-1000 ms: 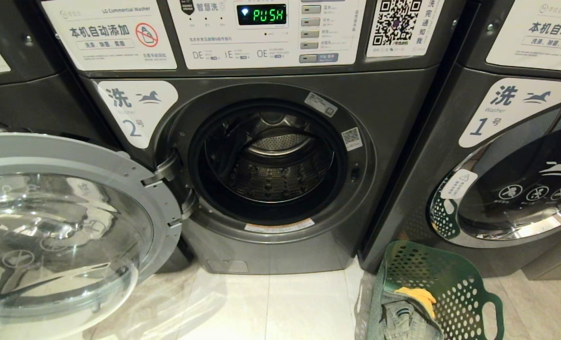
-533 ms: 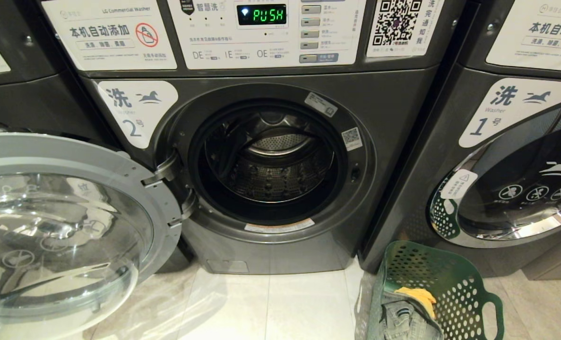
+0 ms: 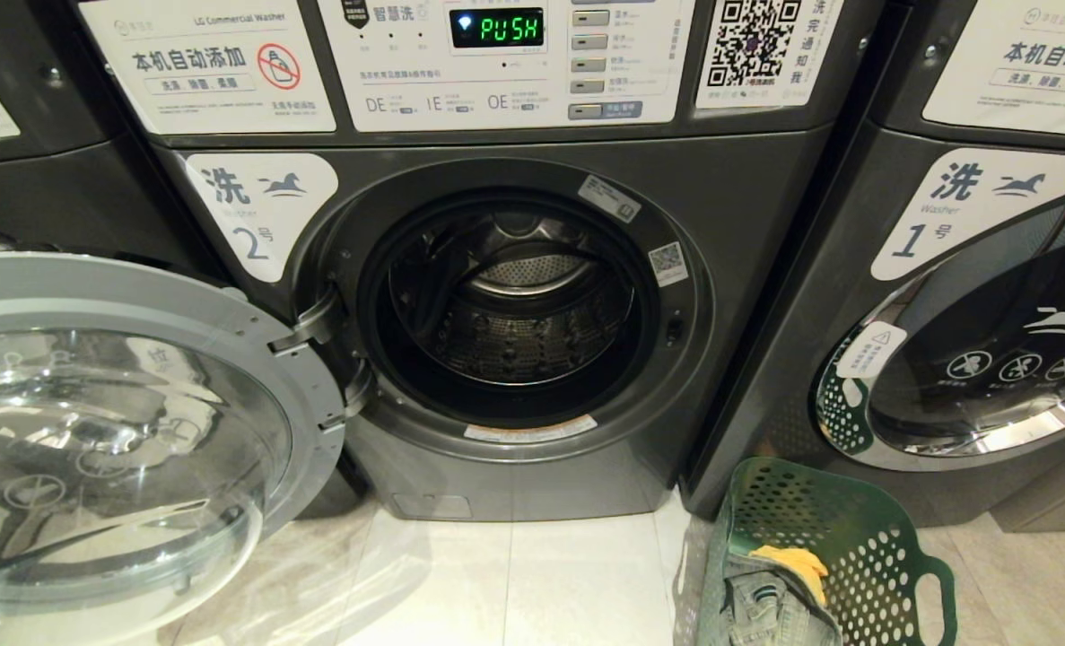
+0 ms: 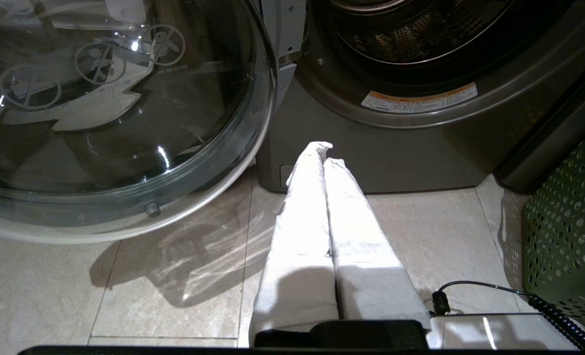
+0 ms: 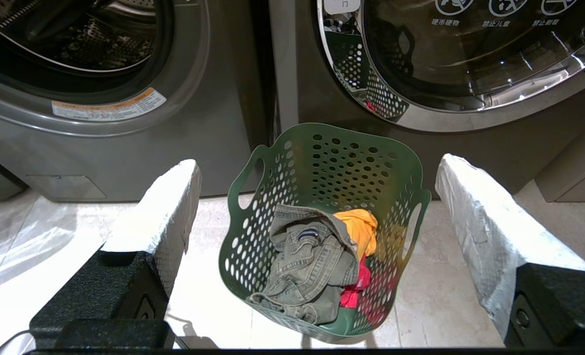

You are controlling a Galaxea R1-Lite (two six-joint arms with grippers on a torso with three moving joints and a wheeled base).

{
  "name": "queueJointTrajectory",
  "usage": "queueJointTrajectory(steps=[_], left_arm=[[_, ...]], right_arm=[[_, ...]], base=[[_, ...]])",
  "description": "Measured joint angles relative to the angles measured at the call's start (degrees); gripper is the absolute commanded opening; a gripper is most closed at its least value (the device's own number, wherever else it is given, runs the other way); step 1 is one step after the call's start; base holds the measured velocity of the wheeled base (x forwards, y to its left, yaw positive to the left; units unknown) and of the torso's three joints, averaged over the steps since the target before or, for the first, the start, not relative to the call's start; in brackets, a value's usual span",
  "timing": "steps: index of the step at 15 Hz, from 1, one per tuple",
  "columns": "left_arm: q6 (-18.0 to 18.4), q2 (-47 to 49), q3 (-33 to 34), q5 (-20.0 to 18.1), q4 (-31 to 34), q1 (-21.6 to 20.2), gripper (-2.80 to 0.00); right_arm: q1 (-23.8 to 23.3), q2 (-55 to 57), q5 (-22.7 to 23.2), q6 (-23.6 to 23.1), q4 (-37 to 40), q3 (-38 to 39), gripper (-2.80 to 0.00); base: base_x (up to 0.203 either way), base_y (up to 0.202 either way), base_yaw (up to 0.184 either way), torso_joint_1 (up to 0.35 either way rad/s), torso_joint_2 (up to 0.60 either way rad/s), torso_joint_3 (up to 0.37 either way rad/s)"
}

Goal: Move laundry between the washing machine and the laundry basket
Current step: Close the washing machine door with the left hand

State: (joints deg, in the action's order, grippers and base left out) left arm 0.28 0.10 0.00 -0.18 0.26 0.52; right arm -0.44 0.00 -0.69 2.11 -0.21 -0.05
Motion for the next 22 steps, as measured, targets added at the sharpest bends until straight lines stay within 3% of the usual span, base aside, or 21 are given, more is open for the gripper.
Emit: queueJointTrajectory(steps=[22], left_arm=[[0.02, 0.00, 0.00, 0.00, 0.01, 0.00, -2.80]], right_arm=[[0.00, 0.00, -0.01, 0.00, -0.03, 0.00, 0.00]], base=[[0.000, 0.000, 0.000, 0.000, 0.00, 0.000]])
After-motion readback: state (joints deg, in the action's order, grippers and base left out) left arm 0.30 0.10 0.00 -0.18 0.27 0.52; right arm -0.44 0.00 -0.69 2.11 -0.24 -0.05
